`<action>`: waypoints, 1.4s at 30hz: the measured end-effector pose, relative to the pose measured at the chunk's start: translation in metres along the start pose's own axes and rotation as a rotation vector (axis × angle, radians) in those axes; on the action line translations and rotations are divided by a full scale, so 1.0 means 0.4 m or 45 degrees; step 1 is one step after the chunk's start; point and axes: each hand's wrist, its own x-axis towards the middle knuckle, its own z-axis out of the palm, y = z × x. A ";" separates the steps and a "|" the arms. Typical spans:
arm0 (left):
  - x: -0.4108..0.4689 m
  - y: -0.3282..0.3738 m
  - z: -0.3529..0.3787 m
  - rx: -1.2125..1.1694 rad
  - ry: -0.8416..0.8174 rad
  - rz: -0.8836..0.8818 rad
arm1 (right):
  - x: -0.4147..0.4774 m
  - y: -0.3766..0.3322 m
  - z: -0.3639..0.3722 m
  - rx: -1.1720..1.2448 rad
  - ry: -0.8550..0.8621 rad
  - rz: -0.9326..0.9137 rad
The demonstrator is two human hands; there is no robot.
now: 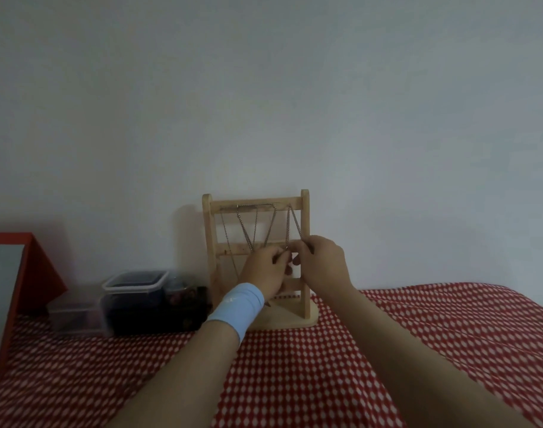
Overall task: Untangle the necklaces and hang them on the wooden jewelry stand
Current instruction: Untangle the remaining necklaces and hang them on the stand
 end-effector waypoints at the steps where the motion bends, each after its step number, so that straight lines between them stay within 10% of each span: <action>1: -0.005 -0.004 -0.007 0.005 -0.021 -0.008 | -0.004 -0.002 -0.004 -0.034 -0.026 0.018; 8: -0.072 -0.099 -0.127 0.146 -0.163 -0.124 | -0.095 0.004 0.042 -0.210 -0.516 0.371; 23: -0.262 -0.348 -0.356 0.679 -0.692 -0.348 | -0.221 -0.118 0.339 -0.318 -1.328 -0.252; 34: -0.262 -0.349 -0.353 0.609 -0.592 -0.298 | -0.228 -0.098 0.364 -0.392 -1.157 -0.427; 42: -0.227 -0.287 -0.302 -0.217 -0.441 -0.457 | -0.173 -0.094 0.268 0.711 -0.786 0.168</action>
